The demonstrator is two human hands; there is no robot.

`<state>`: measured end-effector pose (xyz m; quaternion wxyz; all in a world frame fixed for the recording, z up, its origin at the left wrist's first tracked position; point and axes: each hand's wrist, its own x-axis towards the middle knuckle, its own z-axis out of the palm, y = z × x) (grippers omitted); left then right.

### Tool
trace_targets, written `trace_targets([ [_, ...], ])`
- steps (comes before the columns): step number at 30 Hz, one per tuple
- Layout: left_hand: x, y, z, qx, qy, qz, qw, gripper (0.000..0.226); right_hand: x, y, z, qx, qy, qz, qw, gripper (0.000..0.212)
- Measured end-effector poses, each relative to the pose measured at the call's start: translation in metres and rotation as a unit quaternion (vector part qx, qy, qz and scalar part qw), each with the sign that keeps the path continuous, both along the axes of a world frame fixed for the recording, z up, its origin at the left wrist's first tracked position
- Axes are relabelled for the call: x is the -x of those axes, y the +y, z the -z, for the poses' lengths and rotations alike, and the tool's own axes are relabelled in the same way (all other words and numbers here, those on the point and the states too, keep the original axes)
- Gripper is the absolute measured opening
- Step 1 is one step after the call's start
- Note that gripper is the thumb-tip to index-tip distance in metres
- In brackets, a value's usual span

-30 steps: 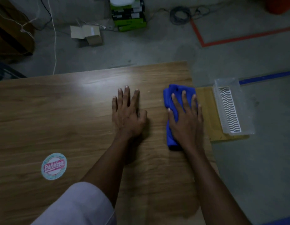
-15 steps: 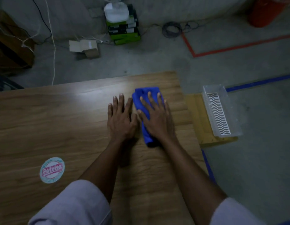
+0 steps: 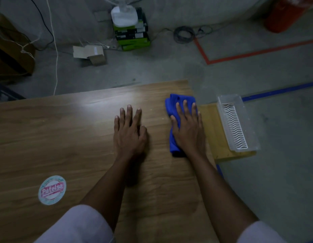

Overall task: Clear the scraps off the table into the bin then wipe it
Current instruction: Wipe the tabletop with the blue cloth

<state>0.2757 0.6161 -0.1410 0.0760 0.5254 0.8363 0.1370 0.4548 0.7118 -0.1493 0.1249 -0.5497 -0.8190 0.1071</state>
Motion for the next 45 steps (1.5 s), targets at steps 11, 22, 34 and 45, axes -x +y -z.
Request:
trace_targets([
  [11, 0.006, 0.003, 0.003, -0.038, -0.006, -0.004, 0.999, 0.081, 0.047, -0.027, -0.006, -0.005, 0.033, -0.214, 0.976, 0.059],
  [22, 0.003, 0.005, -0.002, -0.011, 0.002, -0.006, 1.0, 0.08, 0.019, 0.088, -0.011, 0.049, 0.036, 0.057, 0.997, 0.062],
  [34, 0.003, 0.005, 0.0, -0.028, 0.003, -0.005, 1.0, 0.082, 0.014, 0.027, -0.008, 0.023, 0.053, -0.256, 0.965, 0.057],
  [45, 0.004, 0.004, 0.002, -0.029, 0.011, -0.014, 0.999, 0.082, 0.062, 0.085, -0.013, 0.031, 0.044, -0.143, 0.988, 0.059],
])
